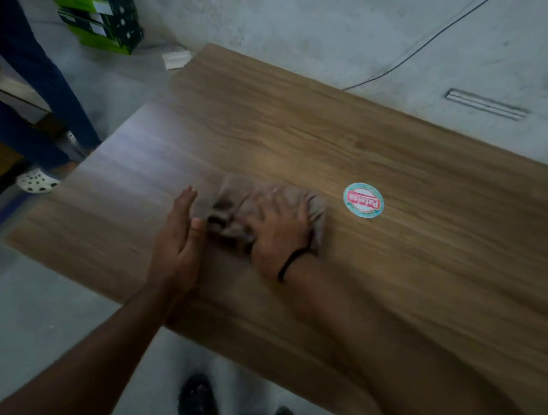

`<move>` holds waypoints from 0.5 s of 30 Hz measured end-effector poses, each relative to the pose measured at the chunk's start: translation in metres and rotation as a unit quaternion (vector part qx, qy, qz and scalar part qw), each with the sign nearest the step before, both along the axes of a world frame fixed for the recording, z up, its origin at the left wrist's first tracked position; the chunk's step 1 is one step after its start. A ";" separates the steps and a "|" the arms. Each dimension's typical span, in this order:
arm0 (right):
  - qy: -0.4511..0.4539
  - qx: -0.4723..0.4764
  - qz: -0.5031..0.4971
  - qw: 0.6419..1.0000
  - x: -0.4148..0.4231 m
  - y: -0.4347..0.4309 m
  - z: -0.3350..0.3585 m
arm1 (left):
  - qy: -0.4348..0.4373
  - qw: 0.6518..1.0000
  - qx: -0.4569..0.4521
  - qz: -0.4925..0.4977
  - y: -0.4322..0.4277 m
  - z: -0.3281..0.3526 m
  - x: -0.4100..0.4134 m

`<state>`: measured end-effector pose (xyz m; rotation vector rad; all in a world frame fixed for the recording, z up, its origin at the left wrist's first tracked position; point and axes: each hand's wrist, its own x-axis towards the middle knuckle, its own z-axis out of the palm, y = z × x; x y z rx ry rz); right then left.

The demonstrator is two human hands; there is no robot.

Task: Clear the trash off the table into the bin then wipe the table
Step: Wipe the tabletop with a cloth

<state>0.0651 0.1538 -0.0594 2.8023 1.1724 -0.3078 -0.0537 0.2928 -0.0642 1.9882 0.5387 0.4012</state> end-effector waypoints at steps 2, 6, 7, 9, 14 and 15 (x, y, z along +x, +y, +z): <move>0.035 0.032 0.040 0.998 -0.043 -0.015 0.000 | 0.004 1.000 0.015 -0.017 0.000 -0.004 -0.001; 0.076 0.103 0.041 0.991 -0.059 -0.062 0.005 | 0.035 0.998 0.038 -0.034 -0.004 -0.002 -0.001; 0.063 0.142 0.007 0.988 -0.047 -0.073 0.009 | 0.049 0.996 0.061 -0.041 -0.006 -0.002 0.000; 0.008 0.187 -0.081 0.979 0.000 -0.096 0.023 | 0.088 0.982 0.149 -0.072 -0.011 -0.002 0.005; -0.010 0.079 -0.250 0.965 0.159 -0.152 0.022 | 0.139 0.950 0.265 -0.094 -0.019 -0.006 0.012; 0.013 0.064 -0.253 0.965 0.173 -0.158 0.015 | 0.136 0.948 0.274 -0.089 -0.020 -0.005 0.011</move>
